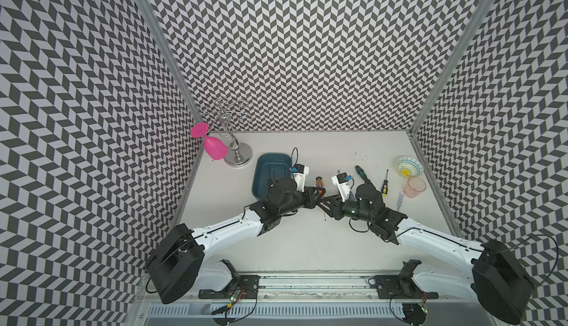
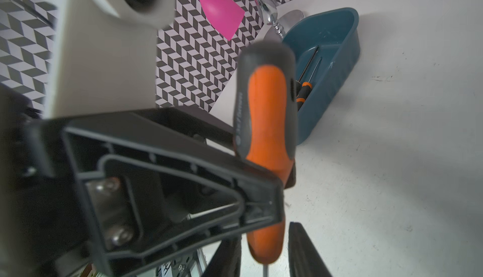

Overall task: Put the screwdriver on the desktop into the storage box
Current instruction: Place the screwdriver in the storage box.

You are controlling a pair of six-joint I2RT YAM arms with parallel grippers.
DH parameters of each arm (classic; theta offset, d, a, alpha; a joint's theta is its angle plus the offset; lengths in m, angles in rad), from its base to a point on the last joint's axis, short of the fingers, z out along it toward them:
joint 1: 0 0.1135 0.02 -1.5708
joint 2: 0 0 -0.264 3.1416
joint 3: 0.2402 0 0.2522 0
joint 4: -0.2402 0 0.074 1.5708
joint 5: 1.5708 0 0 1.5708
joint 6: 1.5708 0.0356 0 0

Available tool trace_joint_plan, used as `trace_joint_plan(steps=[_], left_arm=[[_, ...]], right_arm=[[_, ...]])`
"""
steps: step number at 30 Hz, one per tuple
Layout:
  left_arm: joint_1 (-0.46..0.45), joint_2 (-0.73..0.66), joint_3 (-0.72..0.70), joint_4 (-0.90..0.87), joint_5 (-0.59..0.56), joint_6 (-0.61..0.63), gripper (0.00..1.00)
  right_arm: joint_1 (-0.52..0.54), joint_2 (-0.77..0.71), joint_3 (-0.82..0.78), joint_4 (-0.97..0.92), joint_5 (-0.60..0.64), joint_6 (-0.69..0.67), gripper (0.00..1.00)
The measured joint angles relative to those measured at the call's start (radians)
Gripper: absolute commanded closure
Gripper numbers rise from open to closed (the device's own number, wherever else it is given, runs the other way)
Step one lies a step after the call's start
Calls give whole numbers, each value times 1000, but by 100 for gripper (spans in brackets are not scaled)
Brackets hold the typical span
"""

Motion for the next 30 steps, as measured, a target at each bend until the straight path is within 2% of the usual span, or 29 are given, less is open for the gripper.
trace_joint_plan(steps=[5,12,23,30], left_arm=[[0,1,66,-81,-44,51,99],[25,29,187,-291,-129,140,100],[192,111,330,-531,-201,242,100],[251,223,457,-660,-283,294,100]], right_arm=[[-33,-30,-7,-36,0,-6,60],[-109,-91,-44,-110,13,-44,60],[-186,-100,-88,-199,42,-70,60],[-194,-80,-89,-200,42,-73,60]])
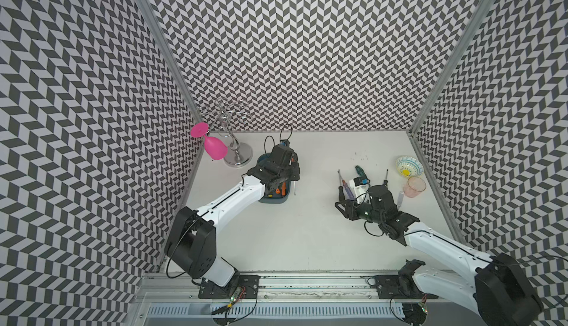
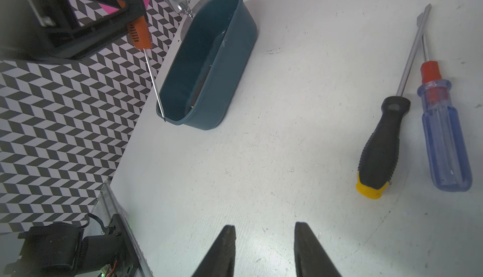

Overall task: Put the screwdriver on the desktop into the storage box
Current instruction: Place the screwdriver in the storage box.

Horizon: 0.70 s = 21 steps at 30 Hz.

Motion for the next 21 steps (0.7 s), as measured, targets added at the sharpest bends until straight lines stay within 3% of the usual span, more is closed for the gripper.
trace_joint_plan(steps=[21], left_arm=[[132,305,271,-181,-278,101,100]], right_arm=[[-23,0,-20,1,-1,1,60]])
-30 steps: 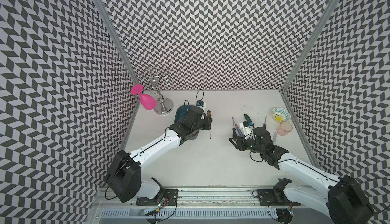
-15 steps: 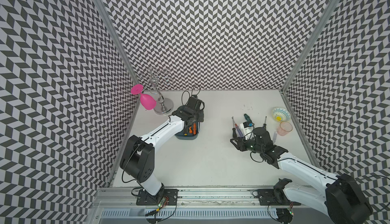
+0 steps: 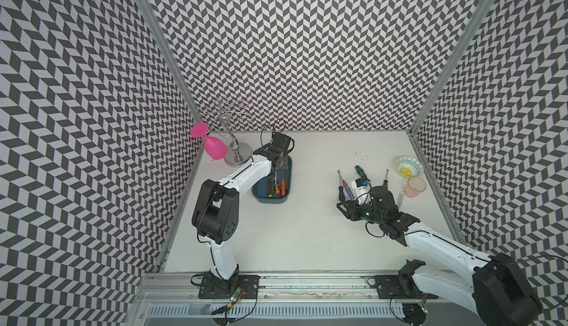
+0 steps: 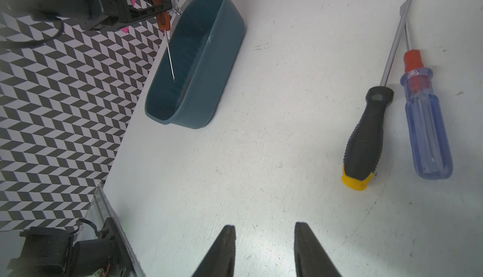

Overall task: Put the screwdriver on the desktop into the storage box
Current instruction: Place the screwdriver in the storage box.

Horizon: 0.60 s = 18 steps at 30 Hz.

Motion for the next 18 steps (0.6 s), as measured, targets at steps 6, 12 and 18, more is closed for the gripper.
trace_joint_plan(steps=[6,12,18], left_arm=[[25,38,1,-28,-68,9,99],[37,87,0,-34,-109,14,98],[39,126,-2,-38,-140,26,94]], right_arm=[[-1,0,-3,1,-3,0,60],[-2,4,-5,1,-5,0,60],[-6,5,-5,1,-7,0,60]])
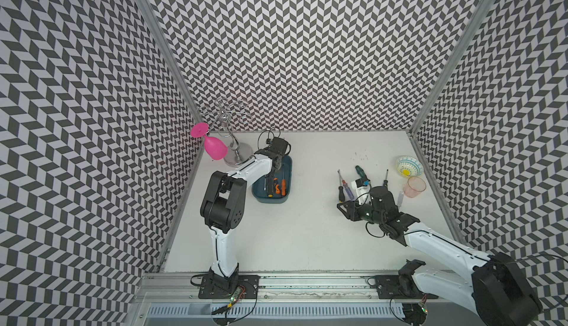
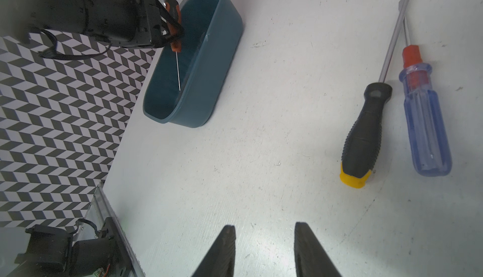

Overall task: Put the screwdriver on the desktop into the storage box
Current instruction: Place the screwdriver in the storage box.

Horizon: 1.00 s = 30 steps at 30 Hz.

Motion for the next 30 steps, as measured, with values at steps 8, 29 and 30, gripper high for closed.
trace_joint_plan(steps=[8,29,30], left_arm=[[0,37,-11,-6,-6,0,78],[-11,-15,-20,-37,37,-5,59],[-16,-37,-27,-36,47,-6,59]], right_arm=[[-2,16,-1,8,-5,2,60],[-8,26,-1,6,-3,3,60],[-8,26,-1,5,-3,3,59]])
